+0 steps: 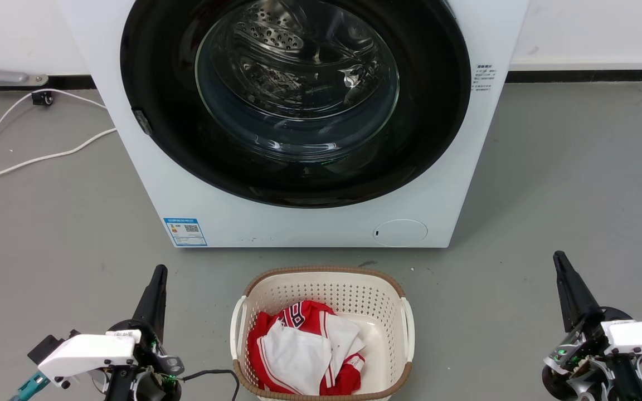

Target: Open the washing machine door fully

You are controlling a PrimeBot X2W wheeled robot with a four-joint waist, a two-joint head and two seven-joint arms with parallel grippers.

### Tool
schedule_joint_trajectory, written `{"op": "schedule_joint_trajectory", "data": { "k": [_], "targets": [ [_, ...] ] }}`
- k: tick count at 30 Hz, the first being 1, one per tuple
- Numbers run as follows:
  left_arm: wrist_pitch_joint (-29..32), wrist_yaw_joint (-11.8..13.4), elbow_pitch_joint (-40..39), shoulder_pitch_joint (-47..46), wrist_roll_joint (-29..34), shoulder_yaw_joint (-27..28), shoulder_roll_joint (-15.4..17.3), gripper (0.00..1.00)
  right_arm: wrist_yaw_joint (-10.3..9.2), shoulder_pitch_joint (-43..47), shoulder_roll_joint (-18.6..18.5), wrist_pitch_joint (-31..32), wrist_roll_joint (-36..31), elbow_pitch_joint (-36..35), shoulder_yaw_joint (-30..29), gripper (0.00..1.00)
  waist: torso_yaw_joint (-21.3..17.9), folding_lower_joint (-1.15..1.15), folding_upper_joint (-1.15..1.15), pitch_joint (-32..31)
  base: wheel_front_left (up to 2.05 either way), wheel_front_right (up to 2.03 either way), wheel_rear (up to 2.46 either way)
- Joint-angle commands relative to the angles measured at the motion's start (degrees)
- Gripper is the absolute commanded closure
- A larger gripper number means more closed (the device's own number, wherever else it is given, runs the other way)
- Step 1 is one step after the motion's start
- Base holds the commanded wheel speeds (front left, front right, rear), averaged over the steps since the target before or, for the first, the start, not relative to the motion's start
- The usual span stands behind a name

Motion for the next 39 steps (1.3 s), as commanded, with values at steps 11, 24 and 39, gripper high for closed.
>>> {"op": "schedule_joint_trajectory", "data": {
  "k": [11, 24, 39],
  "targets": [
    [0.15, 0.01, 0.26, 0.10, 0.01, 0.03, -0.09, 0.00, 0.01, 0.15, 0.07, 0.04, -0.15, 0.23, -0.11, 0.00, 0.00, 0.00, 0.00, 0.00, 0.00, 0.00, 0.00],
    [-3.17, 0.03, -1.62, 0.38, 0.85, -2.61, -0.24, 0.00, 0.00, 1.69, 0.23, -3.26, -2.04, -2.05, 1.52, 0.00, -0.11, 0.00, 0.00, -0.11, 0.00, 0.00, 0.00],
    [-6.86, -0.01, -6.70, -0.26, 12.73, -1.79, -0.26, 0.00, 0.00, 2.66, 0.33, -6.89, -16.54, -6.85, 1.29, 0.00, -0.23, 0.00, 0.00, -0.26, 0.00, 0.00, 0.00]
  ]
}}
